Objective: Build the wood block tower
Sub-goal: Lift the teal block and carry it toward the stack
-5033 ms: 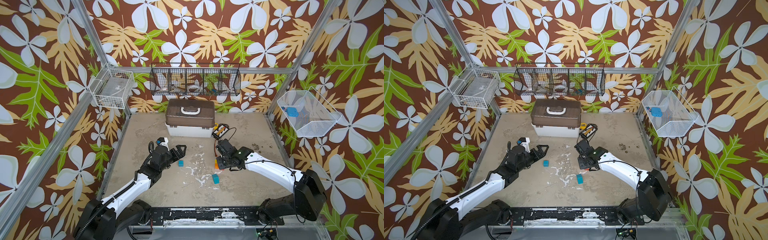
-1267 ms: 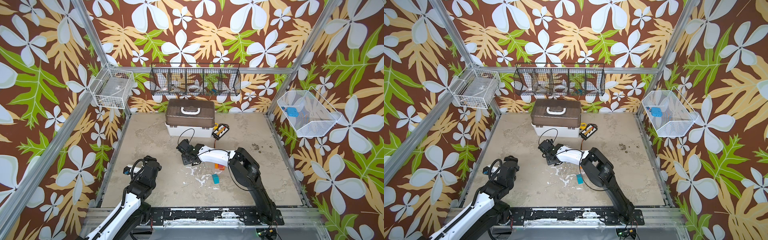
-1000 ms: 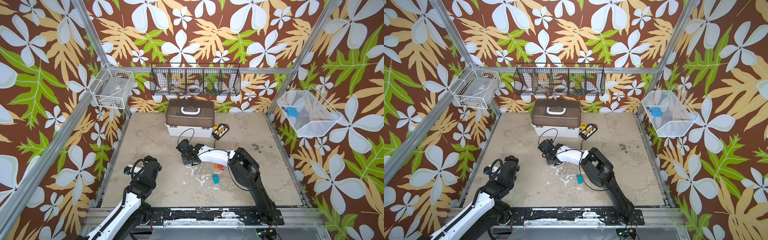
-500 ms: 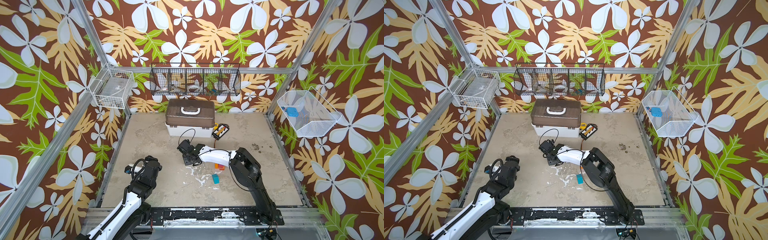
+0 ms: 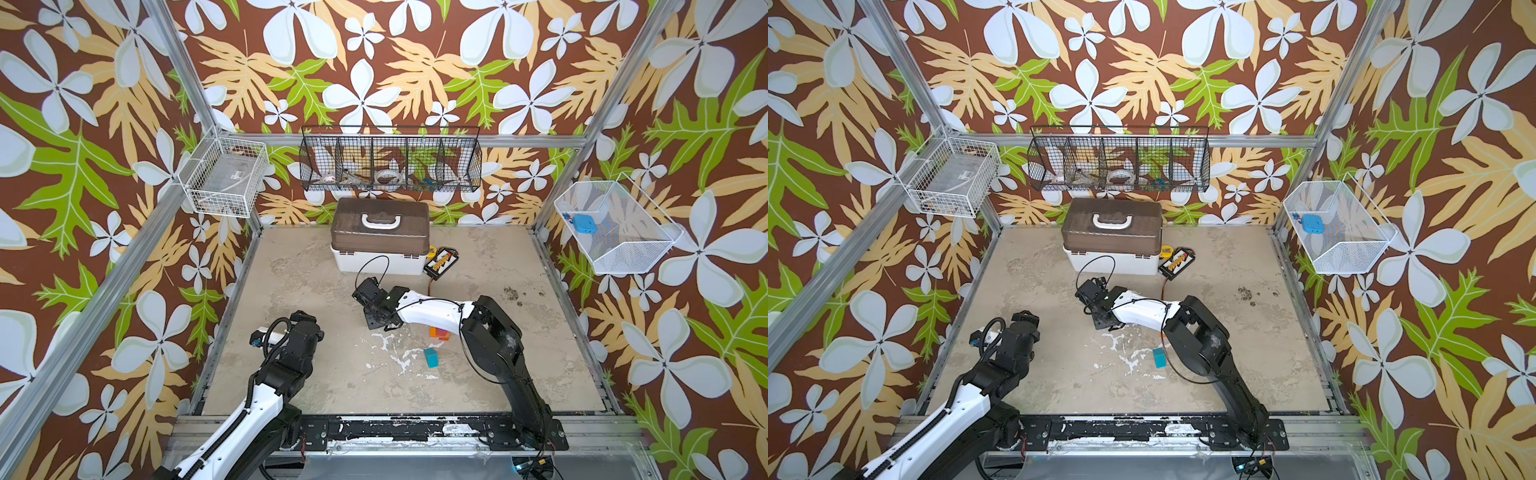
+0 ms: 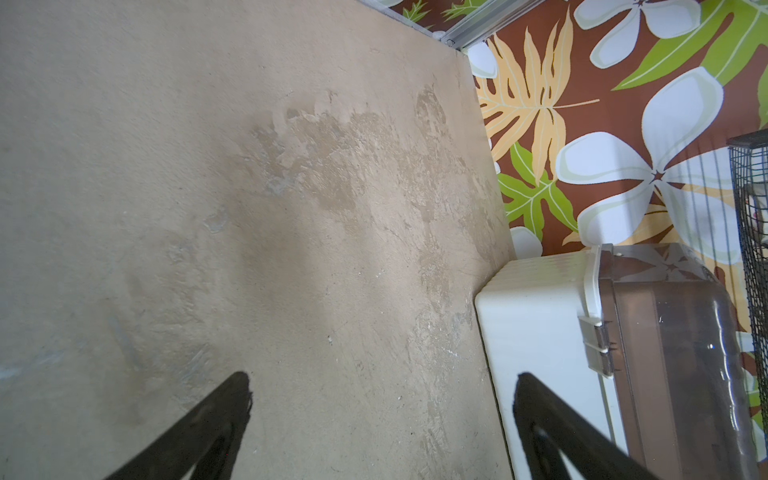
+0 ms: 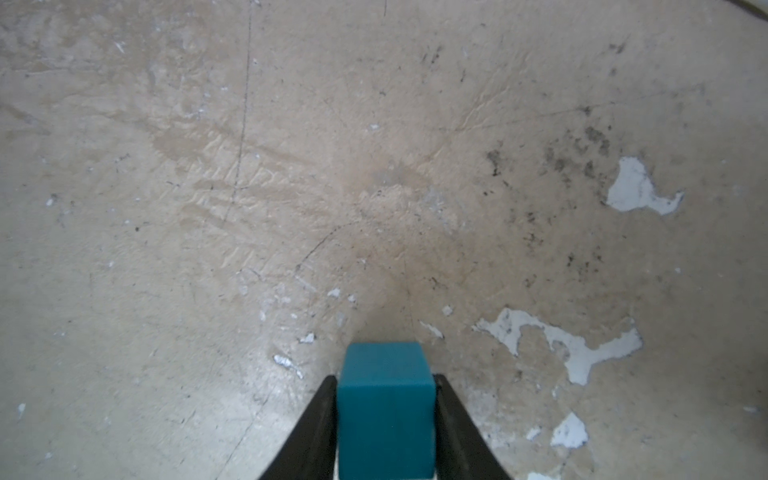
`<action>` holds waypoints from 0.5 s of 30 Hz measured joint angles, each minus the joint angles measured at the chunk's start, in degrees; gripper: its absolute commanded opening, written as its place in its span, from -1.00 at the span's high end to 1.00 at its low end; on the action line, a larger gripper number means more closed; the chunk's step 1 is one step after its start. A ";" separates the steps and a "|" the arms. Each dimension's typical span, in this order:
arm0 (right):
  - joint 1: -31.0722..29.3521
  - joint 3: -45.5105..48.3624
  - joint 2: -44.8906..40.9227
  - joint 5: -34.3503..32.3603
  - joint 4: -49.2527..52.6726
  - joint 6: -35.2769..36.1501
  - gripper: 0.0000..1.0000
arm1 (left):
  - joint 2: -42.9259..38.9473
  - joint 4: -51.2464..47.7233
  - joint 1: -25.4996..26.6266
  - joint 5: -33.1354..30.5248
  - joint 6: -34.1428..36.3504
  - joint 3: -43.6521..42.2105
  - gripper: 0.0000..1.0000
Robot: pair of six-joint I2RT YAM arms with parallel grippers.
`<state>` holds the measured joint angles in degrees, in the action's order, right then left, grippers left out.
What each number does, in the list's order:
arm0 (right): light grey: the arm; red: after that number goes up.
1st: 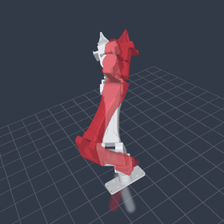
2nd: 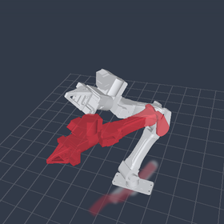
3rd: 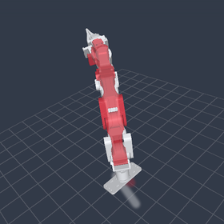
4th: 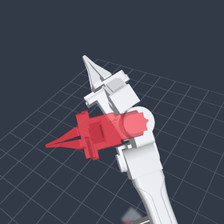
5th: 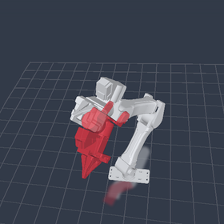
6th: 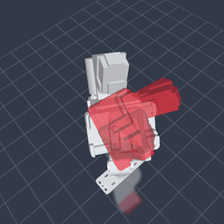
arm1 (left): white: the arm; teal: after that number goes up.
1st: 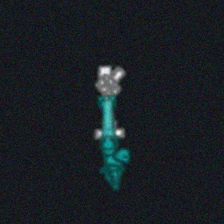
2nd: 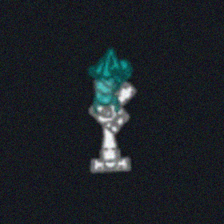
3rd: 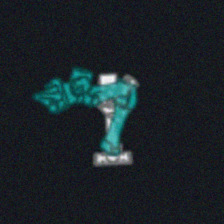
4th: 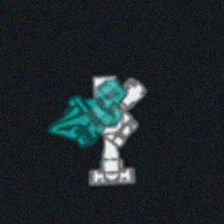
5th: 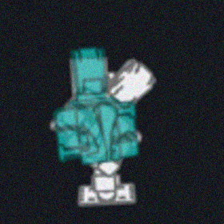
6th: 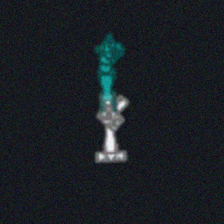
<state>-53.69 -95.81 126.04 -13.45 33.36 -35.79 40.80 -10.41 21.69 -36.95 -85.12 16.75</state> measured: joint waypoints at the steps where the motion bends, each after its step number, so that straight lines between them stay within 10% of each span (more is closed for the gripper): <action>1: 0.02 -0.28 0.17 -0.02 0.22 0.00 0.27 | 0.00 0.00 0.00 0.02 0.00 0.00 -0.99; 15: -0.98 3.37 -5.49 -0.61 1.07 -0.35 0.48 | 0.20 2.40 0.00 1.42 1.53 -1.01 -0.99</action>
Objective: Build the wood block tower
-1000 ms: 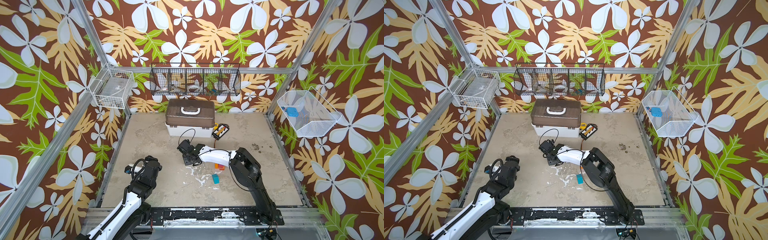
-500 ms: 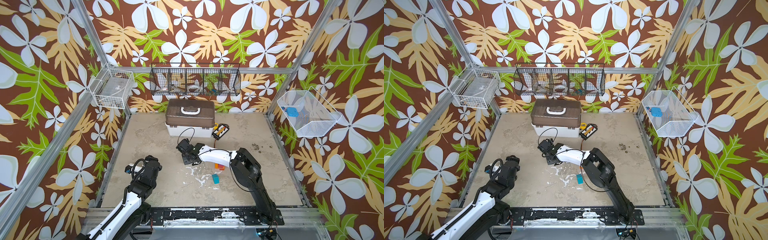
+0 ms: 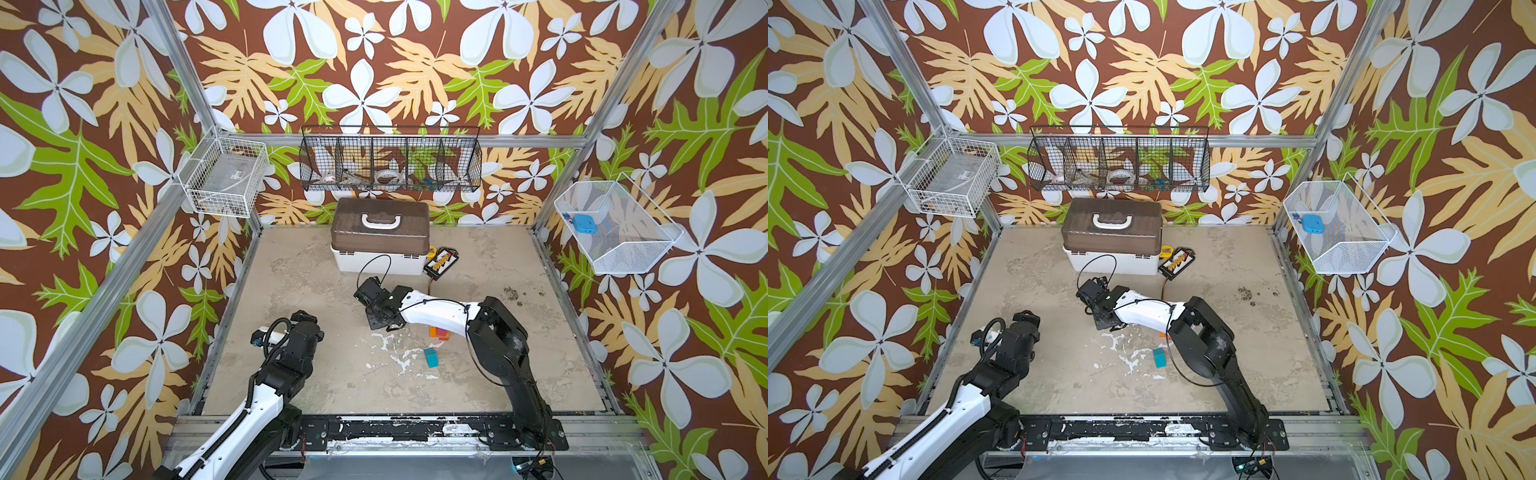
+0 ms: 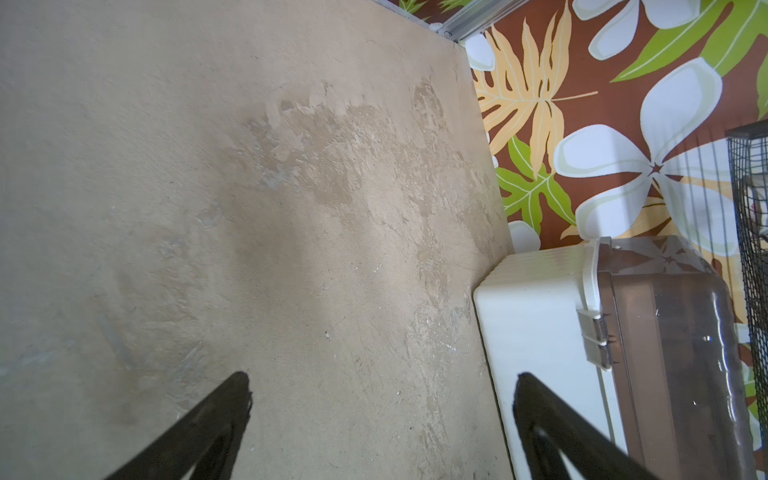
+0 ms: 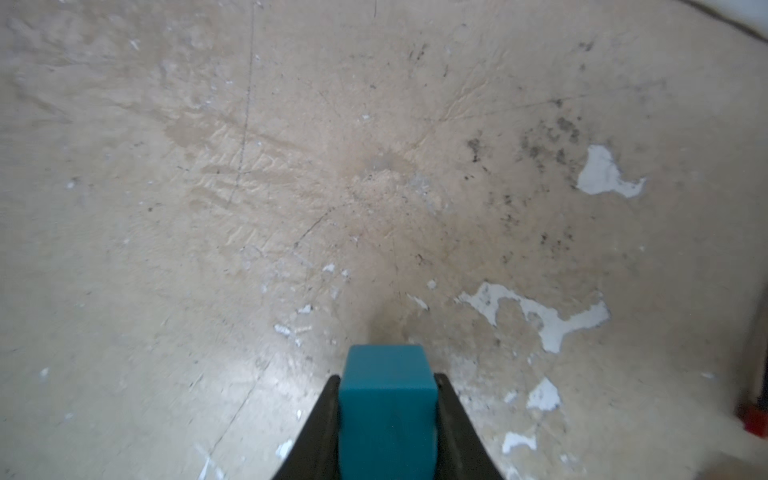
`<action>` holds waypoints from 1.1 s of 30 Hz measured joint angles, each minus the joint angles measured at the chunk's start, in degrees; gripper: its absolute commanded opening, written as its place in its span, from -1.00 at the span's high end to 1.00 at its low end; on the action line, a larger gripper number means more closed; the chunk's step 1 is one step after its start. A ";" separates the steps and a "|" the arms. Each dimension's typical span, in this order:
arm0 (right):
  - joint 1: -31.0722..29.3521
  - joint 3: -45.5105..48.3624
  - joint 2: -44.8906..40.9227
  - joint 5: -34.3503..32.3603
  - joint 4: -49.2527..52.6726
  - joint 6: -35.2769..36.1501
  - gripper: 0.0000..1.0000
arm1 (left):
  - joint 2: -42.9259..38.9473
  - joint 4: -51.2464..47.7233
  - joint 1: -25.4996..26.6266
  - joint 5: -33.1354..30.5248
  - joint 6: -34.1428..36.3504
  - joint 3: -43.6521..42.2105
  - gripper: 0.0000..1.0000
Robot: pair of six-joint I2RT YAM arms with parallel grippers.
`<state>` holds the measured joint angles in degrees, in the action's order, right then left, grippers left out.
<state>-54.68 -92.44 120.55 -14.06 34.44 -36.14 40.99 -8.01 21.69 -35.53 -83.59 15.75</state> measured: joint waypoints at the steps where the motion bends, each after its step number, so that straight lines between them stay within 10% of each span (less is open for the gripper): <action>1: -0.48 1.09 -1.68 -0.31 0.02 -0.13 0.49 | 0.11 1.09 0.00 0.46 0.59 -0.42 -0.99; 21: 0.66 22.67 -46.56 -11.08 8.46 -2.40 0.50 | 12.79 27.54 -0.04 26.56 23.28 0.61 -0.99; 33: 9.66 29.11 -48.94 -3.72 10.43 -0.55 0.58 | 16.00 27.54 -0.04 30.05 25.14 2.51 -0.99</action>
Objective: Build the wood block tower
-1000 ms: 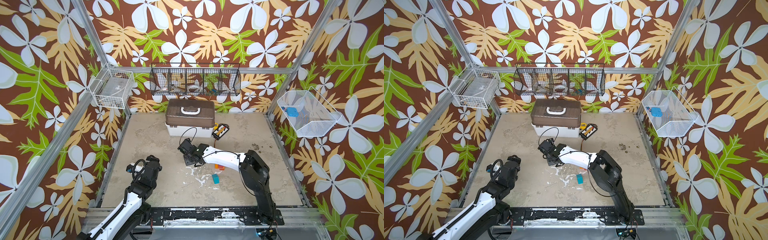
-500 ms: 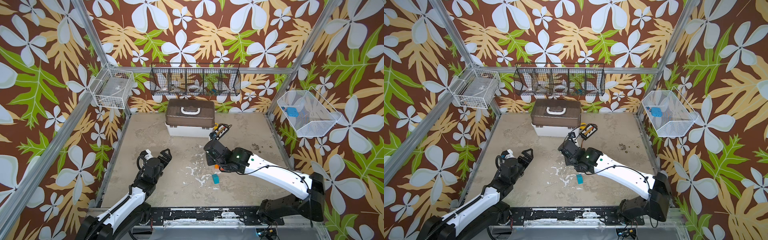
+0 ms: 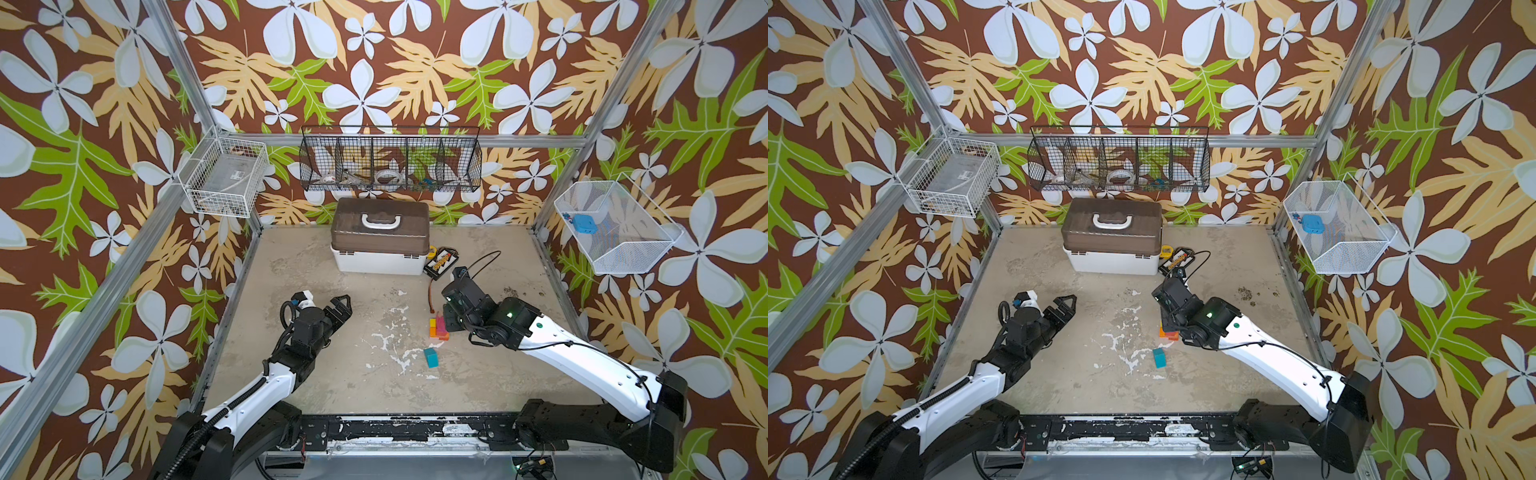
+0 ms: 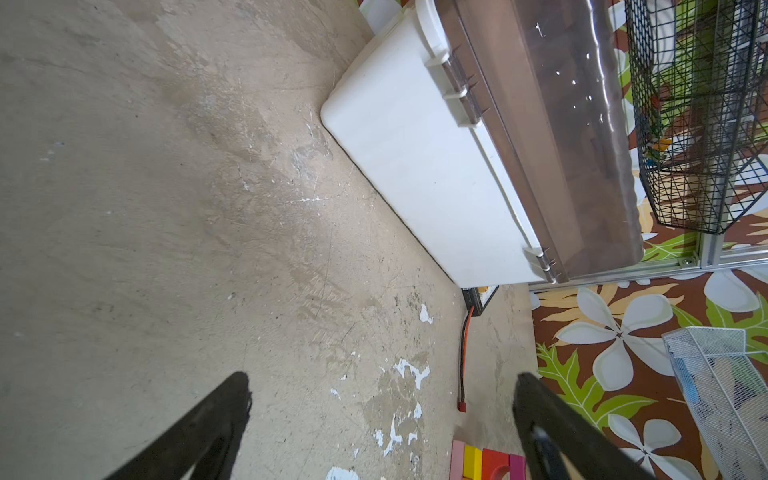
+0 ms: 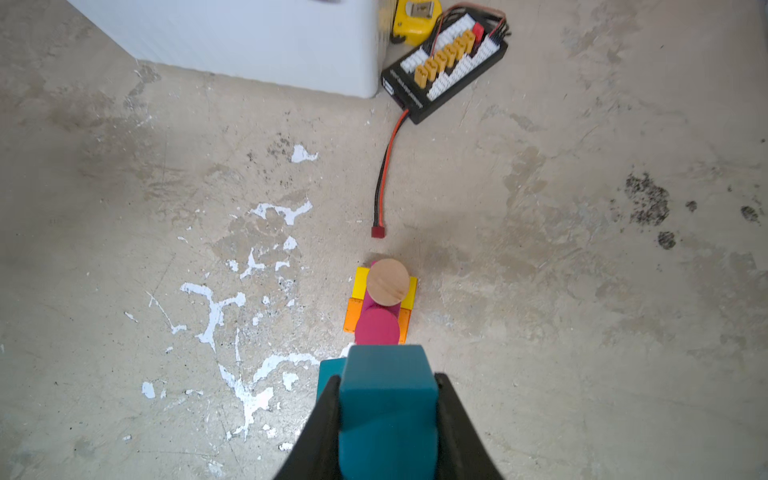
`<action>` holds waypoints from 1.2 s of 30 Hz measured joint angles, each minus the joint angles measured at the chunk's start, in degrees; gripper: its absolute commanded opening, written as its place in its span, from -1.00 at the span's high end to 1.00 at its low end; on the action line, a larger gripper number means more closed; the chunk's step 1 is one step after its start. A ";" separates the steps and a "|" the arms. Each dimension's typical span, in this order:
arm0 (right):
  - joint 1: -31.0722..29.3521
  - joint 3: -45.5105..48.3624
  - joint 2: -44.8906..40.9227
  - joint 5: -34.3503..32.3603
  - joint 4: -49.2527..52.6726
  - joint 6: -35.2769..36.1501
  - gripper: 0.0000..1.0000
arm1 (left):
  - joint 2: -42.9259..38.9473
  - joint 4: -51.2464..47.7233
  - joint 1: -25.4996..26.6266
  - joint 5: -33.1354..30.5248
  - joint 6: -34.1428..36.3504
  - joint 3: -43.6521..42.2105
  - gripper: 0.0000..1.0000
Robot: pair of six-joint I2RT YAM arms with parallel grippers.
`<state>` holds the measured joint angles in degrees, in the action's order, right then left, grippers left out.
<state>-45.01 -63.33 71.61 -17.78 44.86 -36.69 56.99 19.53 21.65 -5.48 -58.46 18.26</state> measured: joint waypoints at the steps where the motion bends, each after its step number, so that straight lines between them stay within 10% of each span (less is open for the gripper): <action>1: 0.35 0.46 0.15 0.85 -0.24 0.17 0.58 | 0.00 -0.02 0.00 0.02 0.00 0.00 -0.99; 36: 4.96 1.14 7.82 4.37 -5.88 -1.27 0.67 | 0.63 -0.02 0.00 1.49 0.17 0.11 -0.99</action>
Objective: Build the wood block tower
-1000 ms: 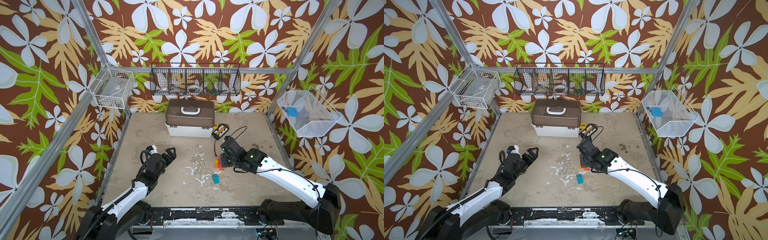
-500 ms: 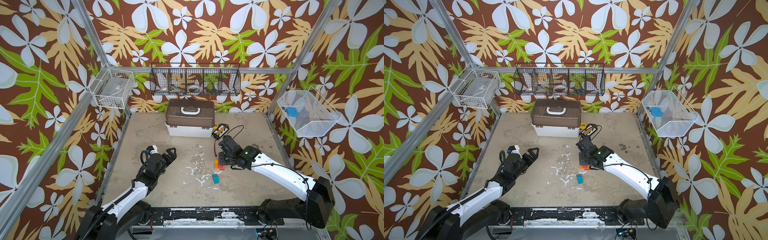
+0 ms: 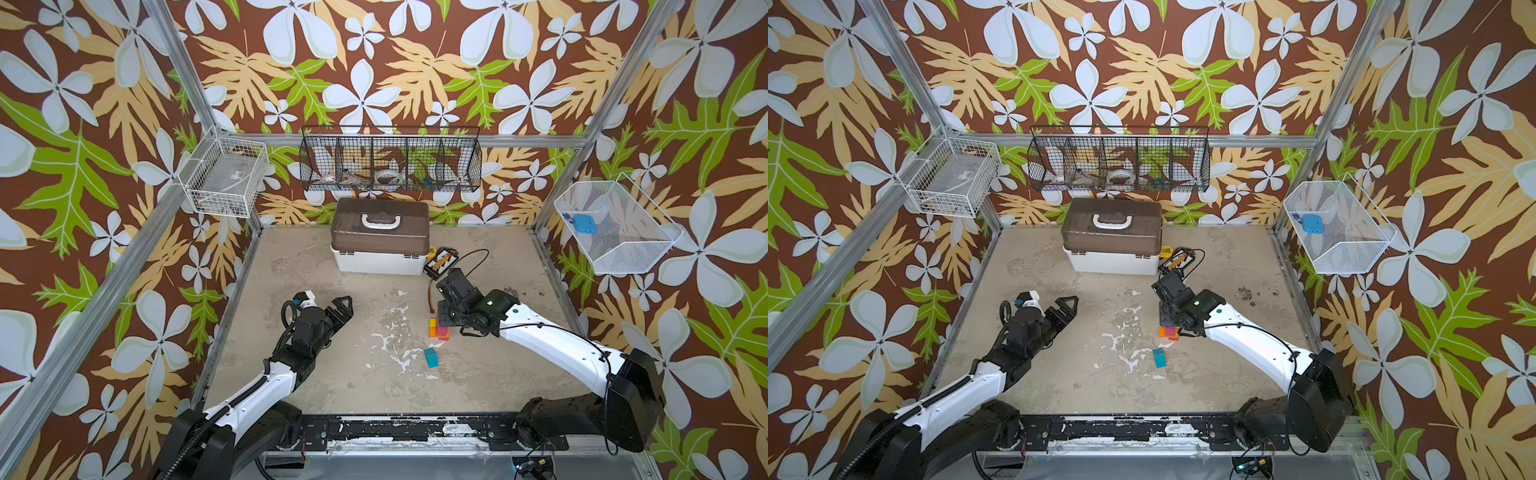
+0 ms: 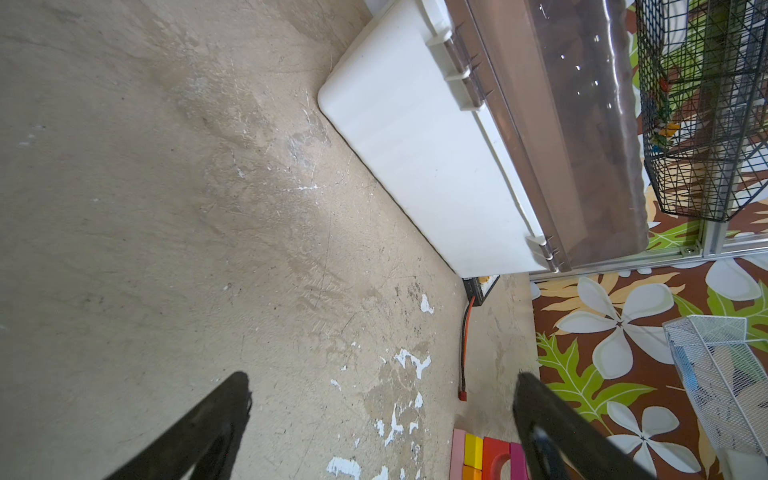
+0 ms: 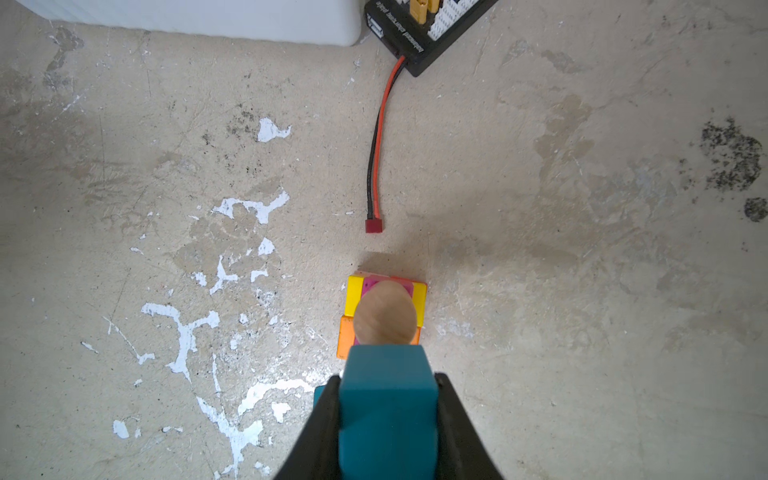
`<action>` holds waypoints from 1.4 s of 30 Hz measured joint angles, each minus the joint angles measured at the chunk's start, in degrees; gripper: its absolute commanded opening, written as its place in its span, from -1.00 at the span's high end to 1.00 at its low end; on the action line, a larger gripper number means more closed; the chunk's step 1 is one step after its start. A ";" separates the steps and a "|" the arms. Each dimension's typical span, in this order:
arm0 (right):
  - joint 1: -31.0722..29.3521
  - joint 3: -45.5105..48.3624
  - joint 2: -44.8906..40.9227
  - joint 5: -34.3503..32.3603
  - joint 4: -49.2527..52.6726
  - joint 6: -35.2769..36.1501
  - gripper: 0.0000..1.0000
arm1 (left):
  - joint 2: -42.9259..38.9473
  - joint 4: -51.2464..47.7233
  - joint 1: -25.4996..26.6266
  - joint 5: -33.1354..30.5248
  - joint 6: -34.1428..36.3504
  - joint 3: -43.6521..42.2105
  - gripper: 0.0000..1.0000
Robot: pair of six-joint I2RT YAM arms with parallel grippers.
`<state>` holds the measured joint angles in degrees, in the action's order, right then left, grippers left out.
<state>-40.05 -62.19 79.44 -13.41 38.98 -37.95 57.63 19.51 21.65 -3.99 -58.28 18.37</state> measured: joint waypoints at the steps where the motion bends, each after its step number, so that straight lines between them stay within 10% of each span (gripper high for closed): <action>1: 0.02 -0.22 0.17 -0.04 0.02 -0.61 0.71 | 0.00 0.00 0.00 0.00 0.00 0.00 -0.99; 42: 0.02 -3.78 5.09 -0.90 4.00 -6.99 0.56 | 1.11 0.02 0.00 0.61 -0.17 0.44 -0.99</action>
<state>-40.03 -65.98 84.53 -14.31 42.98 -44.95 58.74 19.53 21.65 -3.38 -58.46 18.81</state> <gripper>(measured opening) 0.297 0.996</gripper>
